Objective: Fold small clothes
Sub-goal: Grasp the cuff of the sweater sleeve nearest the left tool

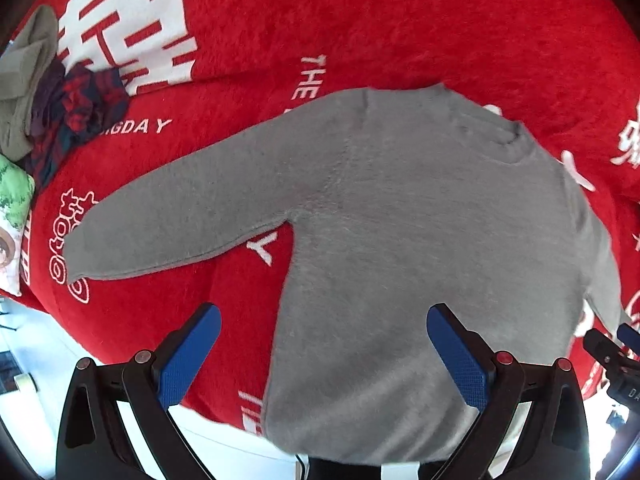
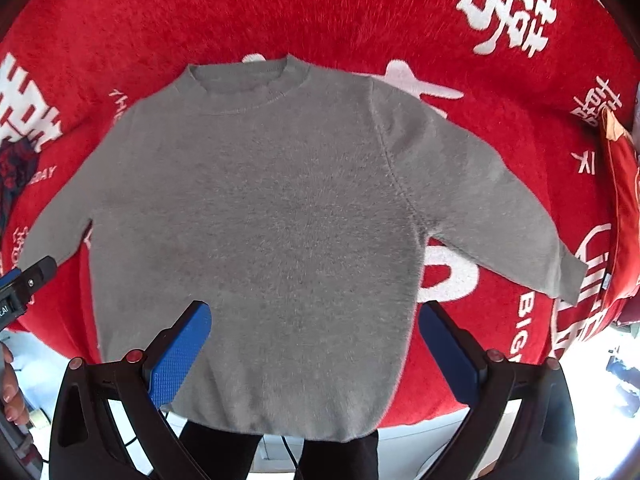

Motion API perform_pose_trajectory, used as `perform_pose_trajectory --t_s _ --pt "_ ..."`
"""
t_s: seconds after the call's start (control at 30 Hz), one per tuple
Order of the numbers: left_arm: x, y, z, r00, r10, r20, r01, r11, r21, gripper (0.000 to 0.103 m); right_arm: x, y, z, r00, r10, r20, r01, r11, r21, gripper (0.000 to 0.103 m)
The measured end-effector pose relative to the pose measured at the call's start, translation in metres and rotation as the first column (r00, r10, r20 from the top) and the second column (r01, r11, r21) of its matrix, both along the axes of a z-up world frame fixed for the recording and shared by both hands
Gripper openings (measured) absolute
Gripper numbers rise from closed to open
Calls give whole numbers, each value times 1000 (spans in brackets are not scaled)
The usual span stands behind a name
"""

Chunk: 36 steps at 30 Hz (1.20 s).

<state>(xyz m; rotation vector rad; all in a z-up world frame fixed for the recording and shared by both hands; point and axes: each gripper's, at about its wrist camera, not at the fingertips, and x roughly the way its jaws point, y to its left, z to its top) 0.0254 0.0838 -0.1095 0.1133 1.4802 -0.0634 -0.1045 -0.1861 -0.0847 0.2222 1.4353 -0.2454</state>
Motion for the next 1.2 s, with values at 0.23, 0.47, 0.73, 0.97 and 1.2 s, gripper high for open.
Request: perform_pose_trajectory --t_s 0.23,0.47,0.73,0.97,1.2 --pt "15 16 -49 998 67 8 -67 998 -20 103 17 0 -25 997 -2 71 2 1000 -7 103" --pt "18 33 -72 994 111 8 -111 993 -45 103 24 17 -51 998 4 67 -5 1000 23 103" --pt "1 175 -61 870 473 138 -441 872 -210 103 32 56 -54 995 75 70 -81 993 87 103" --pt "-16 304 -93 647 755 106 -703 644 -302 103 42 88 -66 989 136 55 -142 982 128 103" --pt "16 306 -96 600 779 181 -735 626 -262 80 50 106 -68 986 152 61 -159 977 141 103"
